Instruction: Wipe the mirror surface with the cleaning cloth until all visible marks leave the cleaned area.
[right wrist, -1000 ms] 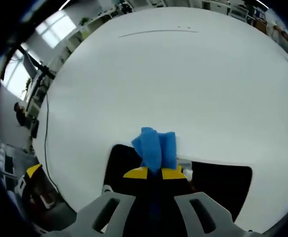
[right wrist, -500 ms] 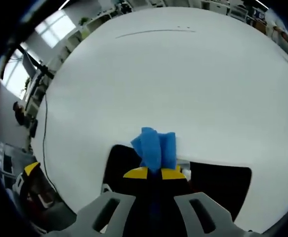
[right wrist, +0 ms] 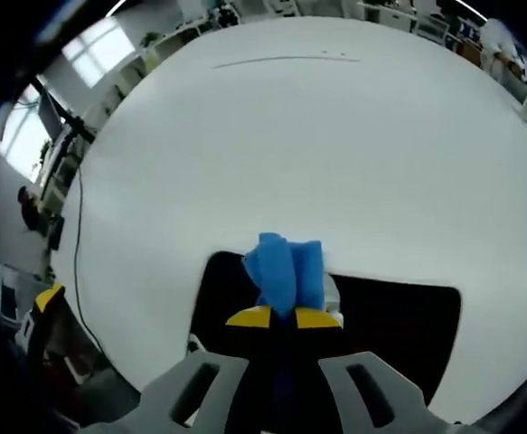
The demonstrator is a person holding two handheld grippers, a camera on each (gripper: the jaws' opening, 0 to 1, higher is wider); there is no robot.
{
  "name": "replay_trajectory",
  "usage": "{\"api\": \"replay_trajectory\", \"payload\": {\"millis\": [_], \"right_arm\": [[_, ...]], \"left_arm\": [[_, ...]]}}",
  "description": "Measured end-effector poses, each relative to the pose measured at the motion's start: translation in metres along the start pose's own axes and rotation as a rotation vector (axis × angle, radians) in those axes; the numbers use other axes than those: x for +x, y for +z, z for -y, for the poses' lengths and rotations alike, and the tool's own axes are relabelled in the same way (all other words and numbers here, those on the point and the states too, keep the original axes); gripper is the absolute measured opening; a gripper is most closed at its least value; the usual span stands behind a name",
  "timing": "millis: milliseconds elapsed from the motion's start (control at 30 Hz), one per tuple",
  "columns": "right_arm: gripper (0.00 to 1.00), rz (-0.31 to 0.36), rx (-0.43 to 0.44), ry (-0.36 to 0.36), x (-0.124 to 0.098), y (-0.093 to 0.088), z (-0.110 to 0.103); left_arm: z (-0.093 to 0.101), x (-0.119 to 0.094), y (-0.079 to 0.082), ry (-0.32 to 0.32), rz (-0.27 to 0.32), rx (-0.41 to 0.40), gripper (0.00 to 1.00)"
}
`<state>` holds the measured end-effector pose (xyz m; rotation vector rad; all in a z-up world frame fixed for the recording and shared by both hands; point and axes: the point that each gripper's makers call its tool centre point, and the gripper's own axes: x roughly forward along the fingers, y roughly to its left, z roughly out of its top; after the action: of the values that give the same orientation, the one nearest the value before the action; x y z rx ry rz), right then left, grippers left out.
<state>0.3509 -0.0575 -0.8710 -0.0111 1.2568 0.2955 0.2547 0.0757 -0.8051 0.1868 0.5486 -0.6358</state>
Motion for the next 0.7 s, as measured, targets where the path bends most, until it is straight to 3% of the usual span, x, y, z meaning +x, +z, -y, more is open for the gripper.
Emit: {"api": "replay_trajectory", "payload": {"millis": [100,167,267,400,700], "right_arm": [[0.01,-0.003,-0.020,-0.010,0.001,-0.006,-0.003],[0.01,-0.001,-0.018,-0.007,0.010,-0.005,0.000],[0.01,0.004,0.004,0.003,0.007,-0.012,-0.001],[0.01,-0.021,0.144,0.058,0.003,-0.027,-0.010],[0.01,0.026,0.068,0.058,0.000,-0.038,-0.013]], "left_arm": [[0.009,0.001,-0.001,-0.036,-0.010,0.024,1.00],[0.008,0.000,0.000,-0.037,-0.003,0.018,1.00],[0.008,0.000,0.000,-0.038,-0.007,0.010,1.00],[0.005,0.000,0.000,-0.041,0.005,0.013,1.00],[-0.011,-0.003,-0.006,-0.017,-0.002,0.011,1.00]]}}
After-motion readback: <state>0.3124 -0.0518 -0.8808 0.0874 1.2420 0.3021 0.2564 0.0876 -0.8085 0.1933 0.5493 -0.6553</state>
